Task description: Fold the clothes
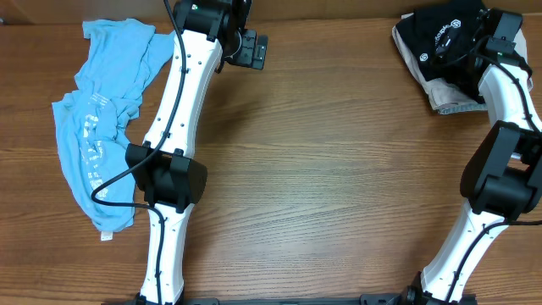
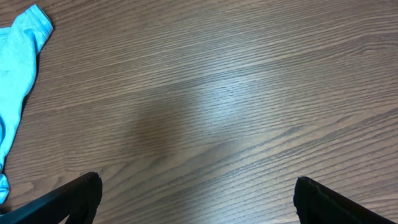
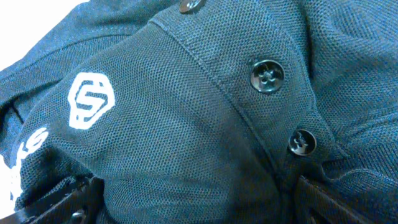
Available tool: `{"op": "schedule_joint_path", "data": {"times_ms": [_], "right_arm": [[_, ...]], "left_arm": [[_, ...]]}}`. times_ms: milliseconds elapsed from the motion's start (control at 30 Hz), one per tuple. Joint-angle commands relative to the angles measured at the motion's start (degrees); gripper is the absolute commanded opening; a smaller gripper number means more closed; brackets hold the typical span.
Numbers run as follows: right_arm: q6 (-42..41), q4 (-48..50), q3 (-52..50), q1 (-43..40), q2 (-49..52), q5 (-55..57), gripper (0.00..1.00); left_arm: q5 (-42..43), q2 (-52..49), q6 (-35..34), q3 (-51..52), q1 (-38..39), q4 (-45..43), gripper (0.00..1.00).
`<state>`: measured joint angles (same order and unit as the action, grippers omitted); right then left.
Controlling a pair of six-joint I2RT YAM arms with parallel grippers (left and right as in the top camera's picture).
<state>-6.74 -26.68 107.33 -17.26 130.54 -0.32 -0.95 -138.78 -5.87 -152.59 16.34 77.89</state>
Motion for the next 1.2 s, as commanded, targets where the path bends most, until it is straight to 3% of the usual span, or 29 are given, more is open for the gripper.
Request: {"op": "schedule_joint_path", "data": {"times_ms": [0, 167, 533, 867, 1167], "right_arm": [[-1.8, -6.7, -0.5, -0.5, 6.3, -4.0, 1.00], [-1.8, -20.5, 17.1, -1.1, 6.2, -6.0, 1.00], [-0.3, -56.8, 73.1, -1.2, 6.2, -5.8, 1.00], [-0.8, -70.3, 71.8, -0.7, -9.3, -14.8, 1.00], [-4.2, -70.4, 71.8, -0.7, -25.3, -16.4, 1.00]], "left_arm": [[-0.5, 0.3, -0.5, 0.3, -0.2, -0.4, 1.00], [-0.6, 0.3, -0.5, 0.3, -0.2, -0.5, 1.00], [-0.5, 0.3, -0.6, 0.3, -0.2, -0.5, 1.00], [1.4, 0.3, -1.3, 0.3, -0.2, -0.5, 1.00], [1.4, 0.3, -1.2, 0.3, -0.2, -0.5, 1.00]]}}
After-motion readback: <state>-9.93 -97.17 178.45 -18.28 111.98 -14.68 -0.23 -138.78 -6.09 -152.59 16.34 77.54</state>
